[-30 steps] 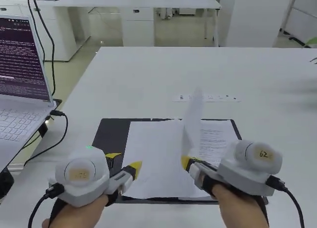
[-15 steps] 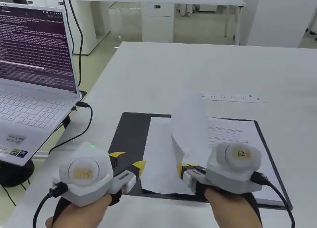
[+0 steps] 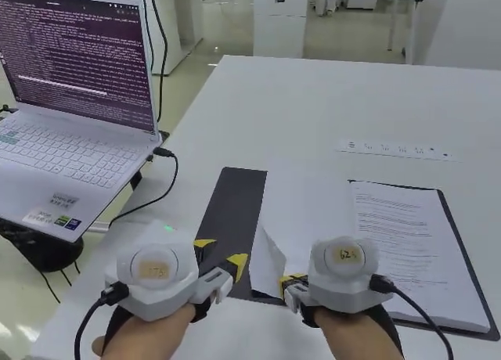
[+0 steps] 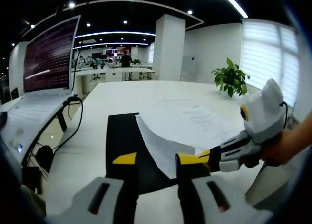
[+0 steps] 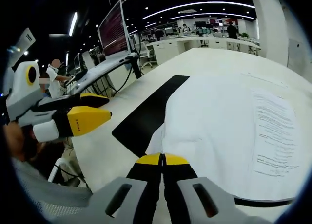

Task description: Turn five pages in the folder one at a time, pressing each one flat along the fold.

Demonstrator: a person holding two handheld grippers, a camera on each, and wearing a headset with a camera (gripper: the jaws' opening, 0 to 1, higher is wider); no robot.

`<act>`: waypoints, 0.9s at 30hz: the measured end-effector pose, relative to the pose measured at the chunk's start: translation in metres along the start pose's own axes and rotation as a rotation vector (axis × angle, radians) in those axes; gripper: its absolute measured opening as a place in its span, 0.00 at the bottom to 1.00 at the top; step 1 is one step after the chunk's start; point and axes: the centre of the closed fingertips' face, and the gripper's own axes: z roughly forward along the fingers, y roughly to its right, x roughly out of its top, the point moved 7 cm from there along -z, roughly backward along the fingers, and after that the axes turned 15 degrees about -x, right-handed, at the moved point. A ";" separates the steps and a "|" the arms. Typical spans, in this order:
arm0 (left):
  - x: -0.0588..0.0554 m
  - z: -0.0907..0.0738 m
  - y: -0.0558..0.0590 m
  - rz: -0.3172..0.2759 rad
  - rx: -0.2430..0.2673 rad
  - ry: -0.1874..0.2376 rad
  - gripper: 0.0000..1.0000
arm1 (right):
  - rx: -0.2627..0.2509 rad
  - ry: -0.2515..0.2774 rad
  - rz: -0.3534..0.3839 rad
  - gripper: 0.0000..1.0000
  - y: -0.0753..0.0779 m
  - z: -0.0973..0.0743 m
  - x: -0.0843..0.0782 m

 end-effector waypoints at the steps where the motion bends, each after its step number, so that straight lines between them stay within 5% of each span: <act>1: -0.001 0.000 0.000 -0.001 0.001 -0.002 0.29 | -0.002 -0.002 -0.006 0.00 -0.001 0.002 -0.001; 20: -0.014 -0.005 -0.002 -0.028 0.016 -0.030 0.29 | 0.020 -0.043 -0.022 0.00 -0.007 0.012 -0.020; 27: -0.018 0.013 0.004 -0.030 -0.010 -0.059 0.29 | 0.035 -0.015 0.031 0.00 -0.004 0.002 -0.021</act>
